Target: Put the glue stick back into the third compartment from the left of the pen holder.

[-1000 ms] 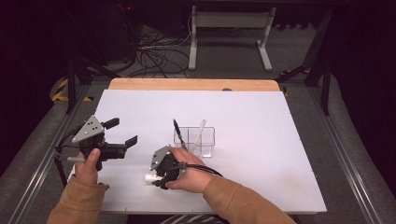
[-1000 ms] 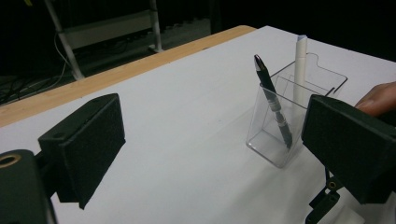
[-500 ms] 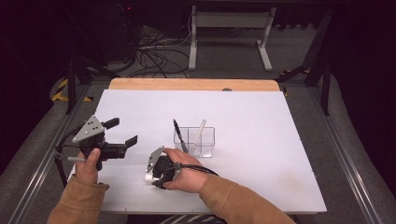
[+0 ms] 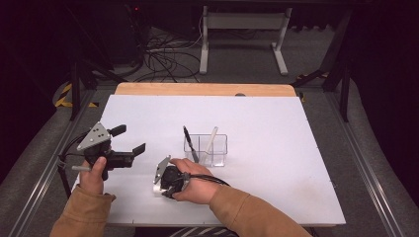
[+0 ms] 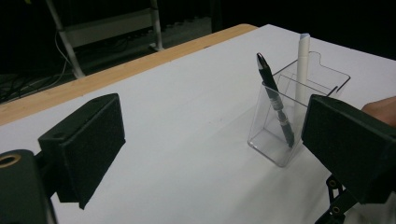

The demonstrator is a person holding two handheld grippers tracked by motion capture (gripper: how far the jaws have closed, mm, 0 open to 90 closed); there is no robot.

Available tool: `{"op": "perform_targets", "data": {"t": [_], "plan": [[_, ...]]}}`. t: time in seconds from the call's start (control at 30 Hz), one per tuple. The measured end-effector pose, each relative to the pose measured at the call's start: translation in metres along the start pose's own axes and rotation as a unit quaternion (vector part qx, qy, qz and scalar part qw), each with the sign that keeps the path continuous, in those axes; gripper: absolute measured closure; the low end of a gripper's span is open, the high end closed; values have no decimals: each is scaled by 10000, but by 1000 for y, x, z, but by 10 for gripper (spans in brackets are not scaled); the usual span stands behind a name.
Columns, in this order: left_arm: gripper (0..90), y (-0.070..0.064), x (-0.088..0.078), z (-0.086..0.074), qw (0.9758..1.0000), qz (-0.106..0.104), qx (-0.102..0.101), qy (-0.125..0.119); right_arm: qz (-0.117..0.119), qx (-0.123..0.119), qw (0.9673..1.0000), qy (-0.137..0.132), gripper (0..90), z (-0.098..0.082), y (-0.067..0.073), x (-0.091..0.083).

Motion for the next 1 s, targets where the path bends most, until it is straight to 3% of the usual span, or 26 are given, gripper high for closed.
{"op": "perform_targets", "data": {"t": [0.4,1.0], "plan": [[69,1,0,0,10000,19,28,2,-18,-109,9999,1,693,1,0,-1],[69,3,-1,0,10000,54,0,7,-263,-117,9975,-647,696,12,-5,-37]]}}
Point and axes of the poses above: each handheld gripper's, and its own axes: x roughly forward along the jaws, z roughly out of its top, y roughly to its left, the point moved 10 cm from there along x, roughly forward along the jaws
